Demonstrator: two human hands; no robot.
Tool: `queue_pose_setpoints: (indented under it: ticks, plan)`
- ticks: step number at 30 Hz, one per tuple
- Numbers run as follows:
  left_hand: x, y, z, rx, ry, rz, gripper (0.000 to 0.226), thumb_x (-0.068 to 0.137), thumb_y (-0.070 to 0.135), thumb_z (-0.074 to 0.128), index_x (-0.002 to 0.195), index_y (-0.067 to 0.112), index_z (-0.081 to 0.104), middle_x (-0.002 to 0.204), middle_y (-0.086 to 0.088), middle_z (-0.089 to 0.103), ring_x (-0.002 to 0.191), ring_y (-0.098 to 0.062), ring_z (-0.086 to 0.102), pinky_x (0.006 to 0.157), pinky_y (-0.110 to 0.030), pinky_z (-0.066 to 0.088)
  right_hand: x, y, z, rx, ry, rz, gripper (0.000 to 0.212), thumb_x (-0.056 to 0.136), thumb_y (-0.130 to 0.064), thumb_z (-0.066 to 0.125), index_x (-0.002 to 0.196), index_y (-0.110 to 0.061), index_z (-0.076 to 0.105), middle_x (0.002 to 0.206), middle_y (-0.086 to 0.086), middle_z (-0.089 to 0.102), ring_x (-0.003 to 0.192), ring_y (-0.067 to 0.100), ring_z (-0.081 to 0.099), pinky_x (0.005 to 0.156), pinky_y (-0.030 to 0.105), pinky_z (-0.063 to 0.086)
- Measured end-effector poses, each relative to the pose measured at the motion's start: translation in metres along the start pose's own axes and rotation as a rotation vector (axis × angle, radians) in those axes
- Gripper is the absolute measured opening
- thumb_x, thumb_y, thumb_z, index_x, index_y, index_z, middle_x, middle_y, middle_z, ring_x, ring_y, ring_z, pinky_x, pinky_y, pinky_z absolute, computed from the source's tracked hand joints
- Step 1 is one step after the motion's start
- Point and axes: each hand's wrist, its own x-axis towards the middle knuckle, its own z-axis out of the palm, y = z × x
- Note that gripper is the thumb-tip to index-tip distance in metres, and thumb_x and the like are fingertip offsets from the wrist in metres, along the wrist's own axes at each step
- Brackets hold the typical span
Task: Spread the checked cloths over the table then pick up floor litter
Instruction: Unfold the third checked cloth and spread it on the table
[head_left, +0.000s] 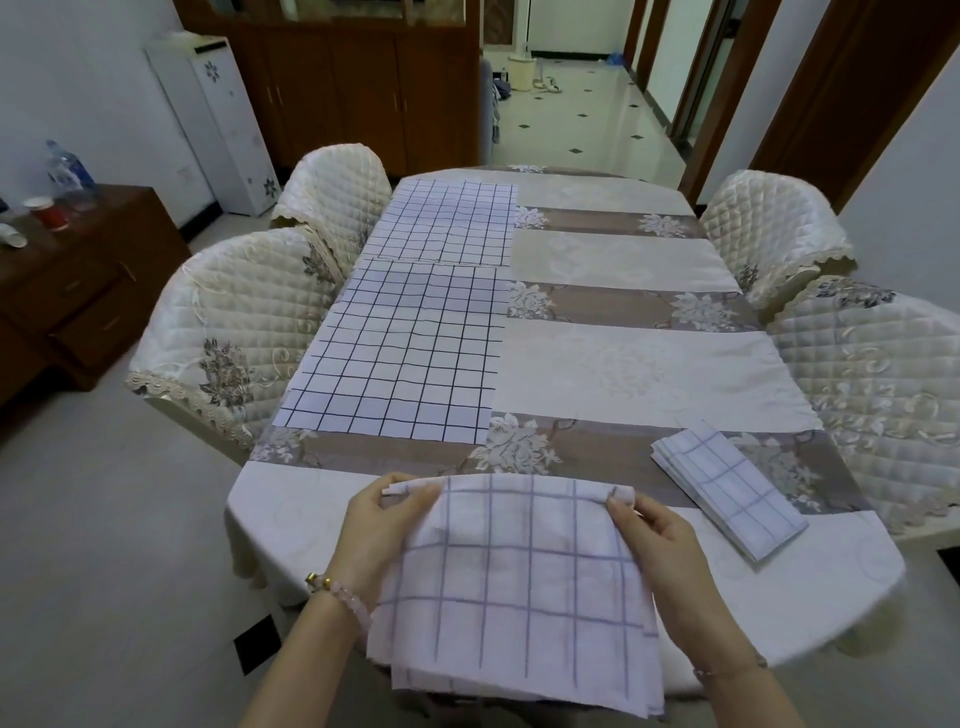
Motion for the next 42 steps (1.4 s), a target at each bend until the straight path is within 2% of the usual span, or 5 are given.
queue_pose_setpoints:
  ticks: [10,19,24,31,42]
  plan:
    - [0.005,-0.016,-0.008,-0.053,-0.195,-0.267,0.01,0.09,0.012,0.057,0.087,0.008,0.065,0.082,-0.008,0.06,0.074,-0.018,0.057,0.064,-0.028,0.052,0.017,0.004,-0.006,-0.068,0.088,0.025,0.022,0.091,-0.029,0.058,0.089,-0.012,0.072,0.087,0.012,0.073,0.079,0.02,0.065,0.078,0.037,0.052]
    - [0.016,-0.014,-0.001,0.011,0.016,-0.122,0.011,0.088,0.016,0.061,0.08,0.011,0.067,0.073,0.0,0.064,0.074,-0.017,0.056,0.061,-0.027,0.045,0.028,0.001,-0.016,-0.16,0.06,0.046,0.027,0.09,-0.027,0.059,0.078,-0.005,0.067,0.065,-0.002,0.064,0.057,0.005,0.057,0.052,0.014,0.043]
    - [0.019,-0.012,0.012,0.606,0.132,0.262,0.032,0.088,0.02,0.061,0.118,0.017,0.054,0.111,0.007,0.051,0.105,-0.013,0.05,0.086,-0.025,0.042,0.031,0.005,-0.003,-0.002,0.092,0.132,0.032,0.091,-0.024,0.059,0.093,0.008,0.064,0.079,0.016,0.056,0.073,0.024,0.048,0.062,0.032,0.041]
    - [-0.03,-0.016,0.073,0.467,-0.343,0.301,0.053,0.082,0.037,0.065,0.13,0.025,0.048,0.129,0.016,0.05,0.121,0.001,0.046,0.104,-0.023,0.039,0.018,-0.006,0.029,0.378,-0.142,0.14,0.023,0.091,-0.002,0.052,0.109,-0.003,0.066,0.104,0.014,0.073,0.092,0.021,0.07,0.072,0.024,0.057]
    - [-0.034,-0.002,0.075,0.349,-0.298,0.225,0.042,0.085,0.036,0.062,0.125,0.029,0.052,0.123,0.017,0.054,0.11,-0.001,0.056,0.078,-0.007,0.049,0.013,-0.015,0.033,0.338,-0.049,0.122,0.023,0.086,-0.008,0.063,0.107,0.0,0.067,0.108,0.022,0.07,0.096,0.026,0.069,0.08,0.028,0.058]
